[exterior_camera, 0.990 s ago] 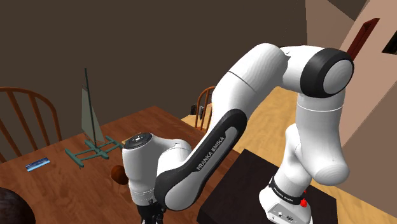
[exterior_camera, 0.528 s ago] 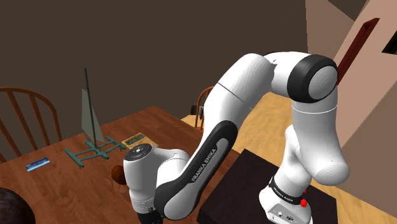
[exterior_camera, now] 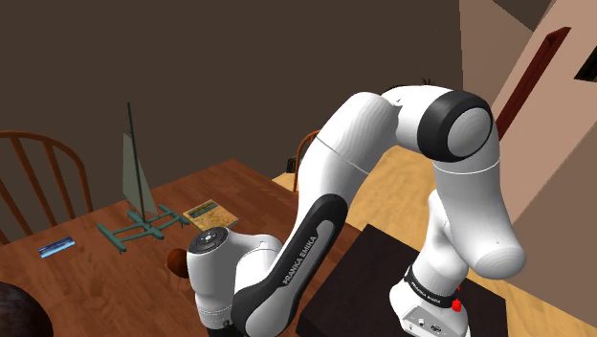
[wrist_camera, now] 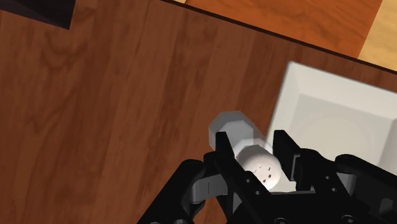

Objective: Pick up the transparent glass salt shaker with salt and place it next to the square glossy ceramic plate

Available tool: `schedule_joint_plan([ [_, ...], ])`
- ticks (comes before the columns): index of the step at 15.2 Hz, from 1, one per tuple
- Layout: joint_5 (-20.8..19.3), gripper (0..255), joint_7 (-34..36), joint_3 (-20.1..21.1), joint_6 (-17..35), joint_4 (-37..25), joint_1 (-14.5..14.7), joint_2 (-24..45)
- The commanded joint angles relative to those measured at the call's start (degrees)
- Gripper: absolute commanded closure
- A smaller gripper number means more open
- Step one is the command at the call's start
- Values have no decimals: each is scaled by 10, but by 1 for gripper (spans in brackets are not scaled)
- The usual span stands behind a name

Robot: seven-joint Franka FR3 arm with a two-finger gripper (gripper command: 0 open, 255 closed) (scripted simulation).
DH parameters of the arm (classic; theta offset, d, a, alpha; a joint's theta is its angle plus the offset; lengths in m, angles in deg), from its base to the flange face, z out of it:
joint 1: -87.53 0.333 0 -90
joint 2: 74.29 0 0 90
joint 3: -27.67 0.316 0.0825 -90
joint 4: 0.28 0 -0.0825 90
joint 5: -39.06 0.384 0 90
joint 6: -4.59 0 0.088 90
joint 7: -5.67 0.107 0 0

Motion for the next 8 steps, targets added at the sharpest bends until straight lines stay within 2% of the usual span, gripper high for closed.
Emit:
schedule_joint_plan([
  [1, 0, 255, 0, 0, 0, 0, 0, 0],
  [4, 0, 255, 0, 0, 0, 0, 0, 0],
  [5, 0, 0, 0, 0, 0, 0, 0, 0],
  [8, 0, 0, 0, 0, 0, 0, 0, 0],
])
